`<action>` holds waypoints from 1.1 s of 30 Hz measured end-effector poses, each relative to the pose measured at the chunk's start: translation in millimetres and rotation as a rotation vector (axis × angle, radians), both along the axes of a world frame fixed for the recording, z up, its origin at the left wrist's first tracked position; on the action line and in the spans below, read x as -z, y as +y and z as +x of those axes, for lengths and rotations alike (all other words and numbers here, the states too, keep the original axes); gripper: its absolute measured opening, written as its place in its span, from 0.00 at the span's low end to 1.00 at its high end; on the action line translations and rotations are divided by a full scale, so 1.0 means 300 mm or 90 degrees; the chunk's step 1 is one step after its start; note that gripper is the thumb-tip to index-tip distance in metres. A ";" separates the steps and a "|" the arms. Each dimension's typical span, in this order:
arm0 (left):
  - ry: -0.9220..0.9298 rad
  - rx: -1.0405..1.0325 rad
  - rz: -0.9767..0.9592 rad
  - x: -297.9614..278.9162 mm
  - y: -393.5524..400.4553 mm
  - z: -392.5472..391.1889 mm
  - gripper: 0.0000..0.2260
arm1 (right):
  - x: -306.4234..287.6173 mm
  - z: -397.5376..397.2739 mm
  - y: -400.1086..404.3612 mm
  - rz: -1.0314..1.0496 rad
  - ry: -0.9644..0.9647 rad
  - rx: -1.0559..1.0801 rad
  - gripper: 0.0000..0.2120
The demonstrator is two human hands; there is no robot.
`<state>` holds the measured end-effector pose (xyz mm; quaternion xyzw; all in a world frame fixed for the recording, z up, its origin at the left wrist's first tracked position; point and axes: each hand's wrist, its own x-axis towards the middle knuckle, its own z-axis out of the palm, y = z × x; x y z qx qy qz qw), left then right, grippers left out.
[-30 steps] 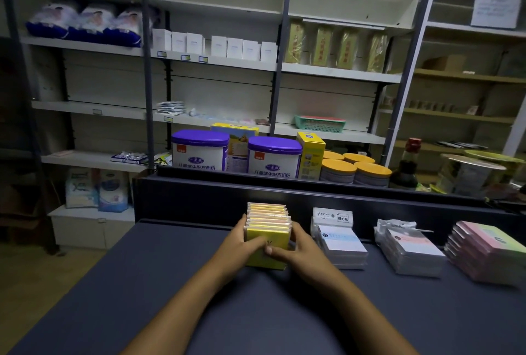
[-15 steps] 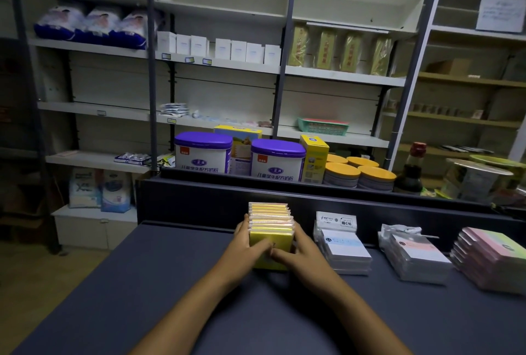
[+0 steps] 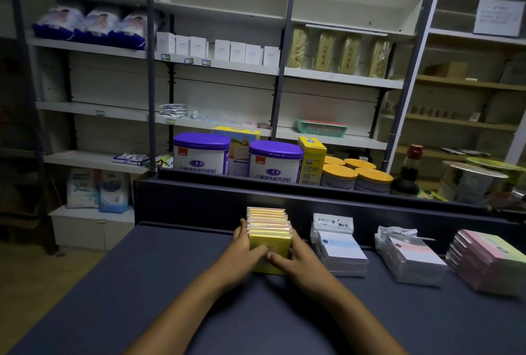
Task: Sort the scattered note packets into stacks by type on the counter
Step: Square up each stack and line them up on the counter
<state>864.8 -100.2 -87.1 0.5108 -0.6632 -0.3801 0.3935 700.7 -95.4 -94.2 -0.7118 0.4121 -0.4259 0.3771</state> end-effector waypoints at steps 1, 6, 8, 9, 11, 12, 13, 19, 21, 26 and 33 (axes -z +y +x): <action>0.002 0.000 -0.007 -0.001 0.000 0.000 0.33 | -0.004 -0.001 0.001 -0.007 -0.002 0.004 0.27; -0.004 -0.005 -0.014 0.003 -0.004 0.003 0.33 | -0.007 0.006 -0.003 -0.014 0.004 0.007 0.29; -0.021 0.002 -0.007 0.005 -0.001 0.005 0.34 | -0.003 0.008 -0.004 -0.015 0.021 0.003 0.29; -0.022 0.002 -0.009 0.003 0.001 0.005 0.34 | -0.005 0.007 -0.003 -0.020 0.024 0.005 0.29; -0.016 -0.002 -0.028 -0.001 0.002 0.006 0.34 | -0.008 0.006 -0.004 -0.034 0.019 0.018 0.28; -0.007 -0.009 -0.038 -0.003 0.001 0.005 0.33 | -0.010 0.005 -0.006 -0.035 0.014 0.026 0.28; 0.001 -0.016 -0.041 -0.005 -0.001 0.006 0.34 | -0.010 0.005 -0.007 -0.034 0.012 0.030 0.28; -0.034 0.017 -0.006 0.003 0.000 0.014 0.37 | 0.008 0.007 -0.016 -0.013 0.040 0.032 0.28; -0.040 0.020 -0.022 -0.004 0.003 0.022 0.36 | 0.001 -0.001 -0.017 0.007 0.023 0.034 0.29; 0.029 0.003 -0.057 -0.052 0.012 0.067 0.50 | -0.031 -0.029 -0.017 0.046 -0.014 0.055 0.45; 0.151 0.072 -0.079 -0.070 0.015 0.095 0.48 | -0.044 -0.022 -0.012 0.078 -0.016 -0.039 0.42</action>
